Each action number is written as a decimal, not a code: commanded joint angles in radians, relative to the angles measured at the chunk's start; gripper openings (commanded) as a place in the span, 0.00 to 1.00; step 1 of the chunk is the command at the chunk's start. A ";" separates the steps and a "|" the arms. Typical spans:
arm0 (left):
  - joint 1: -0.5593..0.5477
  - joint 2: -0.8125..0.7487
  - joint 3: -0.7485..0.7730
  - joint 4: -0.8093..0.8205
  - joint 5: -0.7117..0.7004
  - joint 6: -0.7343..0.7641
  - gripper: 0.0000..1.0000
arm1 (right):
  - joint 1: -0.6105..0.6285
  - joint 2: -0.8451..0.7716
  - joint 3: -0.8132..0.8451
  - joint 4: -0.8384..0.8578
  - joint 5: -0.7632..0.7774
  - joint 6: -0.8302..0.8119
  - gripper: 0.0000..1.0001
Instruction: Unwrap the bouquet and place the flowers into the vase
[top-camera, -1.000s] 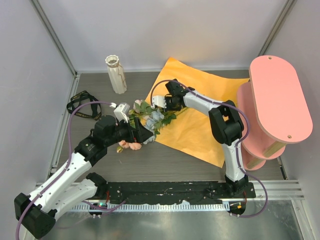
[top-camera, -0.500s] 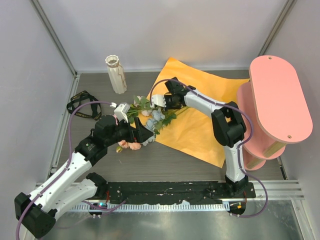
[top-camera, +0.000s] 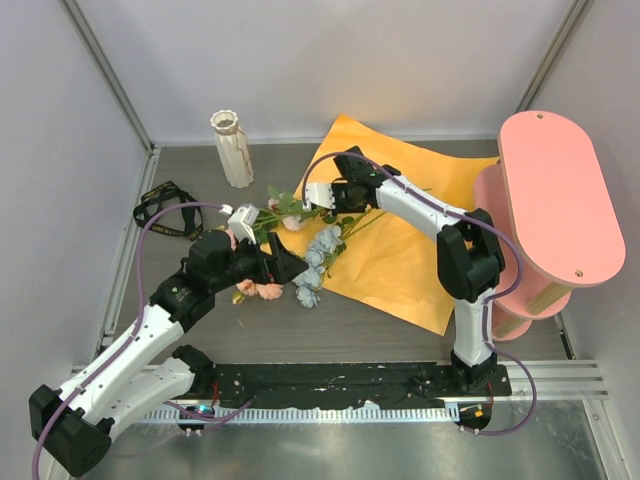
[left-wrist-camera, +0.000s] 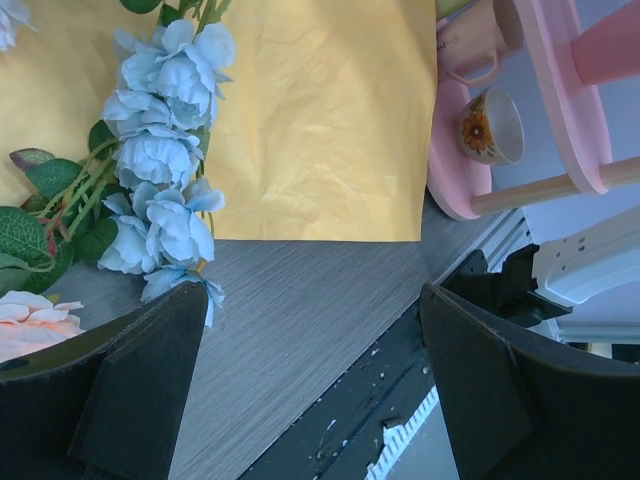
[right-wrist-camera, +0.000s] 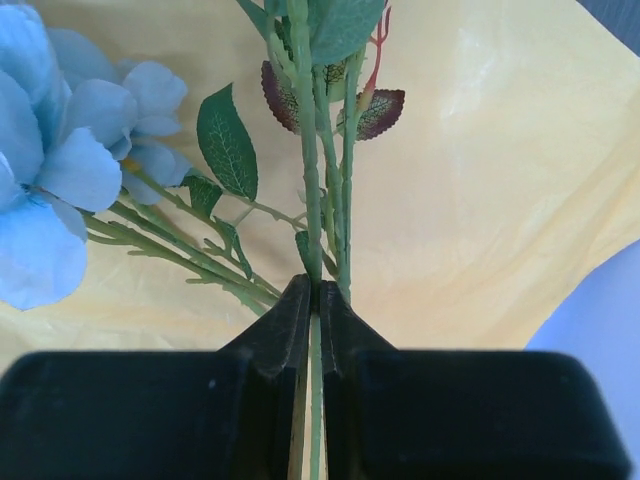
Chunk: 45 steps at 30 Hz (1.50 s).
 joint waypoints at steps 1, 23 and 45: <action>0.005 -0.013 0.004 0.054 0.018 -0.018 0.92 | 0.003 0.024 0.071 -0.063 -0.058 0.030 0.01; 0.005 -0.016 -0.014 0.063 0.009 -0.015 0.92 | 0.100 0.143 0.145 0.089 -0.095 0.188 0.32; 0.005 -0.031 -0.004 0.031 -0.011 0.008 0.92 | 0.114 0.168 0.182 0.098 -0.062 0.185 0.31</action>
